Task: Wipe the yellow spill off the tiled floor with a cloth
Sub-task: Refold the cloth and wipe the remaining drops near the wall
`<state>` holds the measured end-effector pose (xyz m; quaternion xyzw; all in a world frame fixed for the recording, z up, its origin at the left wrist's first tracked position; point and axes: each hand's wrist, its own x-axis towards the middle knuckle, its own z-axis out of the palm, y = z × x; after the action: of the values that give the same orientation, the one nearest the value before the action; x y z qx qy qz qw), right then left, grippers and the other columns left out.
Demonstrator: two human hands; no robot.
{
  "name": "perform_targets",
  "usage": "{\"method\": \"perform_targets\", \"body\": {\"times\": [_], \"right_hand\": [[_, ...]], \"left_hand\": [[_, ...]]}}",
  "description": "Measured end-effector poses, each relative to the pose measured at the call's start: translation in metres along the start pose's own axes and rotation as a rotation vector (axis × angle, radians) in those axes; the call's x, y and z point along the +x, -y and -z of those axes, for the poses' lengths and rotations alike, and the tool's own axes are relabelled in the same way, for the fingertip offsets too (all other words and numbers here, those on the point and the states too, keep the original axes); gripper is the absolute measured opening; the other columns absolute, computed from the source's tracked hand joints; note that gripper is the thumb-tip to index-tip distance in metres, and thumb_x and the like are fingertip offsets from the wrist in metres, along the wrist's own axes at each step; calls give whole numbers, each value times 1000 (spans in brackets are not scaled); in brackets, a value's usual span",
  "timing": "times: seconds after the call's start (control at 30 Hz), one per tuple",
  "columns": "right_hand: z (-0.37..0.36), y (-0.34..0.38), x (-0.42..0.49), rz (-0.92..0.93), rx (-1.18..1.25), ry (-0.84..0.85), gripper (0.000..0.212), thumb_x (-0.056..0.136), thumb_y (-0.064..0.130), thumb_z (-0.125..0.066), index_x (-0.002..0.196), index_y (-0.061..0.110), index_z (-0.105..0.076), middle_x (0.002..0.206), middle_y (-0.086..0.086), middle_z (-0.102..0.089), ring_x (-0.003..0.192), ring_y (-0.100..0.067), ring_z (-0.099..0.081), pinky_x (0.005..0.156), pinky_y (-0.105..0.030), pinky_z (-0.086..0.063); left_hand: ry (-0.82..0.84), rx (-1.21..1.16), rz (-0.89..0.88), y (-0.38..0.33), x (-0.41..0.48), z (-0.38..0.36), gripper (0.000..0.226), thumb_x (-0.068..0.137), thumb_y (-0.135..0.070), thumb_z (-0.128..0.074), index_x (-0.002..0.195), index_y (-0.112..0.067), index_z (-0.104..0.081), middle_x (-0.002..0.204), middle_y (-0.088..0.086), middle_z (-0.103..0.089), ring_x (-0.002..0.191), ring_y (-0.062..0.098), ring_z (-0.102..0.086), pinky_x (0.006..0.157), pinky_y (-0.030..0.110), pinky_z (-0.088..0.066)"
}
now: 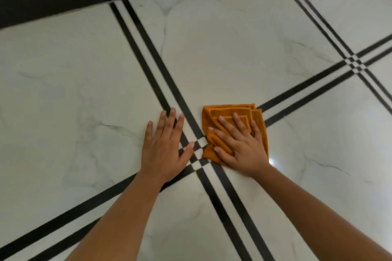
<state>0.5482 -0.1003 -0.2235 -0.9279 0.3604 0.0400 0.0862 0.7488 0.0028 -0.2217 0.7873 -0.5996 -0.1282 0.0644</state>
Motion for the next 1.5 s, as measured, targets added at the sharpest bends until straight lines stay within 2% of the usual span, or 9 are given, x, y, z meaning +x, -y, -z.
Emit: {"method": "perform_targets", "body": {"times": [0.17,0.3,0.47,0.63,0.8,0.97,1.13,1.27,1.5], "right_hand": [[15,-45,30,-498,119,-61,52,92,62,-14,142,51,-8,156,17,0,144,-17,11,112,-50,11],[2,-66,-48,-172,31,-39,53,92,63,-8,144,49,-8,157,13,-5,145,-21,5,113,-53,6],[12,-105,-14,-733,171,-80,54,91,64,-12,142,52,0,156,15,6,144,-21,14,112,-55,9],[-3,-85,-95,-214,18,-43,53,93,61,-10,144,48,-1,157,9,-5,145,-24,6,112,-56,2],[1,-81,-65,-721,130,-49,55,90,65,-7,140,51,10,154,13,13,142,-22,19,111,-53,15],[-6,-31,-89,-88,-4,54,56,92,63,-11,145,47,-2,156,9,0,144,-29,6,110,-57,5],[-4,22,-17,-411,122,1,54,92,62,-12,142,50,4,150,14,16,143,-25,17,109,-56,16],[-11,54,-27,196,-15,80,55,91,62,-18,144,48,-13,157,10,-7,145,-25,4,109,-61,-2],[-7,137,33,-101,147,59,50,95,56,-20,144,48,-13,158,10,-1,143,-24,15,108,-57,14]], "left_hand": [[24,48,-82,-46,24,-11,70,88,-56,-21,147,-17,-25,154,8,-22,142,27,-18,111,50,-14],[60,72,-110,-77,39,-16,74,84,-59,-2,149,-23,-3,157,2,0,144,21,3,112,44,3],[70,93,-168,-106,52,-19,76,82,-60,4,149,-23,2,158,1,5,143,18,11,111,42,8],[97,86,-136,-106,40,-19,74,85,-58,-2,149,-21,-6,158,5,-5,145,24,-1,113,46,0],[90,63,-87,-83,8,-21,68,90,-52,-19,147,-16,-22,153,10,-23,142,30,-18,110,54,-17],[33,15,63,-56,-27,-17,65,91,-50,-21,147,-17,-23,153,8,-24,141,29,-21,109,53,-18],[3,39,197,-23,-64,-12,64,91,-47,-22,146,-15,-27,152,9,-27,140,27,-23,109,52,-21],[-34,47,344,0,-95,-4,64,91,-46,-24,145,-13,-30,151,11,-30,139,31,-27,107,53,-24],[-30,42,450,47,-150,1,63,92,-45,-23,144,-11,-32,150,13,-32,138,32,-28,106,55,-26]]}}
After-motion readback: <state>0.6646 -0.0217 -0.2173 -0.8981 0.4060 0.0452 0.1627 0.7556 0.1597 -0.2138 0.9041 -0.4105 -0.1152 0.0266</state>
